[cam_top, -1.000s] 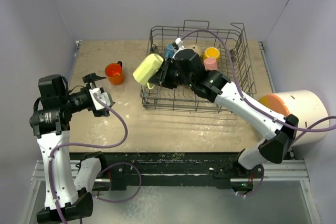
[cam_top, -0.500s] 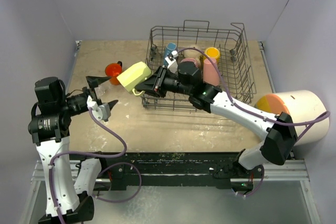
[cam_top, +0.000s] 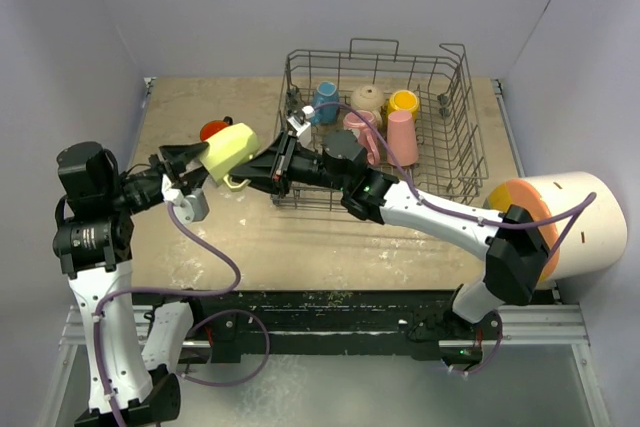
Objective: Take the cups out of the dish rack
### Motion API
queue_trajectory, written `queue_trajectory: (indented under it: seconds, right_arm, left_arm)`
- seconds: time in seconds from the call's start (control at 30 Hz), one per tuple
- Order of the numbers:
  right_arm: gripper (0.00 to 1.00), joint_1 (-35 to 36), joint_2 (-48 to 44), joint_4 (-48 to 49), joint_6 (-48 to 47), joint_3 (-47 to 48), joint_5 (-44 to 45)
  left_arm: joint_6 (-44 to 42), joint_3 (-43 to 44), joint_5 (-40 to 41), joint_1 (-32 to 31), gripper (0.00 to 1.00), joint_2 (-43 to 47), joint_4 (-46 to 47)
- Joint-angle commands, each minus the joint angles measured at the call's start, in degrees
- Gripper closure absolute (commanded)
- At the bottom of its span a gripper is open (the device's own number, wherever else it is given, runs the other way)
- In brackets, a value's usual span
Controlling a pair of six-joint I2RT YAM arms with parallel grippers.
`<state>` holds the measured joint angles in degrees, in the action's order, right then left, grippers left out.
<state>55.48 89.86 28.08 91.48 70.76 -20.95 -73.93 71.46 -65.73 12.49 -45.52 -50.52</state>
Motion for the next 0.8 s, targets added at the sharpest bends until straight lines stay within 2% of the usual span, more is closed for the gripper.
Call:
queue_trajectory:
  seconds: [0.0,0.03,0.13,0.2,0.3,0.4,0.5,0.6,0.7,0.77]
  right_arm:
    - [1.00,1.7,-1.2,13.6,2.6,0.8,-1.6]
    - [1.00,1.7,-1.3,14.1,3.0,0.5,-1.5]
    - [0.98,1.8,-1.0,15.3,3.6,0.4,-2.3]
    - [0.87,1.8,-0.8,15.3,3.5,0.7,-2.9]
    - [0.53,1.9,-0.9,12.8,3.0,0.5,-3.7]
    - [0.36,1.0,-3.8,4.4,-1.5,-0.6,-3.4]
    - [0.27,-1.5,-7.1,-11.3,-9.8,0.9,-0.8]
    - [0.26,-5.4,-10.5,-23.8,-16.2,1.7,1.1]
    - [0.24,-9.7,-14.1,-31.1,-20.6,0.6,2.8]
    - [0.23,-11.5,-15.5,-39.5,-25.6,2.7,6.8]
  left_arm:
    - [3.6,-1.0,-3.2,-0.3,0.65,1.0,6.9]
    - [3.7,-1.5,-3.1,-0.3,0.71,1.4,7.9]
    - [7.4,-4.2,-2.0,-0.3,0.99,2.7,13.5]
    - [10.1,-6.0,-1.0,-0.3,1.00,3.6,17.6]
    - [9.9,-7.7,0.7,-0.3,1.00,3.9,19.9]
    - [10.8,-8.0,4.4,-0.3,1.00,2.4,21.1]
    - [15.0,-6.6,10.5,-0.3,1.00,-1.2,22.6]
    - [15.8,-2.5,15.7,-0.3,1.00,-6.6,18.8]
    - [17.6,1.0,20.3,-0.3,1.00,-11.3,16.2]
    - [16.1,2.4,21.8,-0.3,1.00,-13.7,13.8]
